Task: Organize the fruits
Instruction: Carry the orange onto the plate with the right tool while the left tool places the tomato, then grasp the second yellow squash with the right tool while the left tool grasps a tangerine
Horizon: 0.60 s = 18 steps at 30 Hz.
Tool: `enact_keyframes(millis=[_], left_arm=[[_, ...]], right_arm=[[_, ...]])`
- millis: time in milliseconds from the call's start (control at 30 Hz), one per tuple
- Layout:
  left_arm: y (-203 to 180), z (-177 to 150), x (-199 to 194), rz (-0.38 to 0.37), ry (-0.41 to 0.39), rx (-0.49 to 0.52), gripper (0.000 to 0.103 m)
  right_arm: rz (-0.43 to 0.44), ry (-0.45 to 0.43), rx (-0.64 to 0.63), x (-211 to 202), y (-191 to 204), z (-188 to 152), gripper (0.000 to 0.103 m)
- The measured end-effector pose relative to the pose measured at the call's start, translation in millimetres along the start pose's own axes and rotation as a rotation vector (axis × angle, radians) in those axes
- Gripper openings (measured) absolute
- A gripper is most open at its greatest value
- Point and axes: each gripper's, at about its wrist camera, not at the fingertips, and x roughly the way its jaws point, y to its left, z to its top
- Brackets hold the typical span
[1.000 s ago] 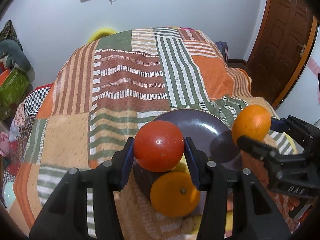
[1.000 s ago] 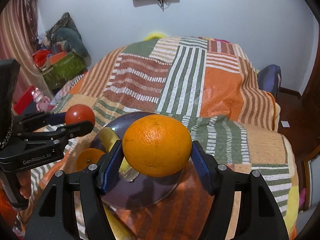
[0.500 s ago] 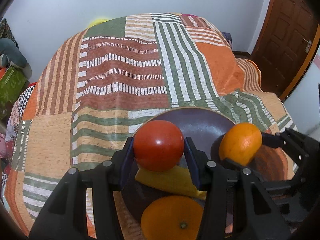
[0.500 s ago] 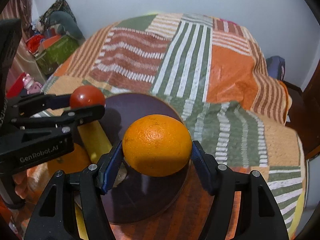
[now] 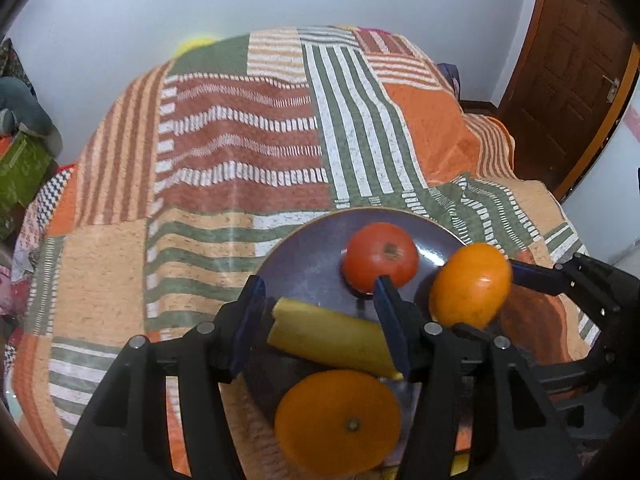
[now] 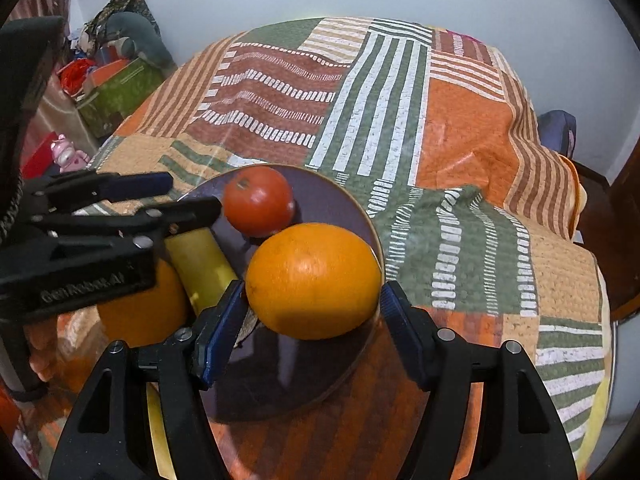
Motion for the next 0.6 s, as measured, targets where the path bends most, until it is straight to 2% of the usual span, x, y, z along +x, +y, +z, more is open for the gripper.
enact_keyframes(millis=[367,600], left_arm=[[8.7,-27.4,-72.5,0.026,-0.068,0.021,0.058],[15.4,-61.5,-107.5,0.033,-0.078,0.022,0.063]], right_arm=[[-0.008,-0.107,-0.009,-67.0,10.2,-7.3,0.069],[0.032,-0.118,-0.059,-89.3,33.5,-30.3,0.069]])
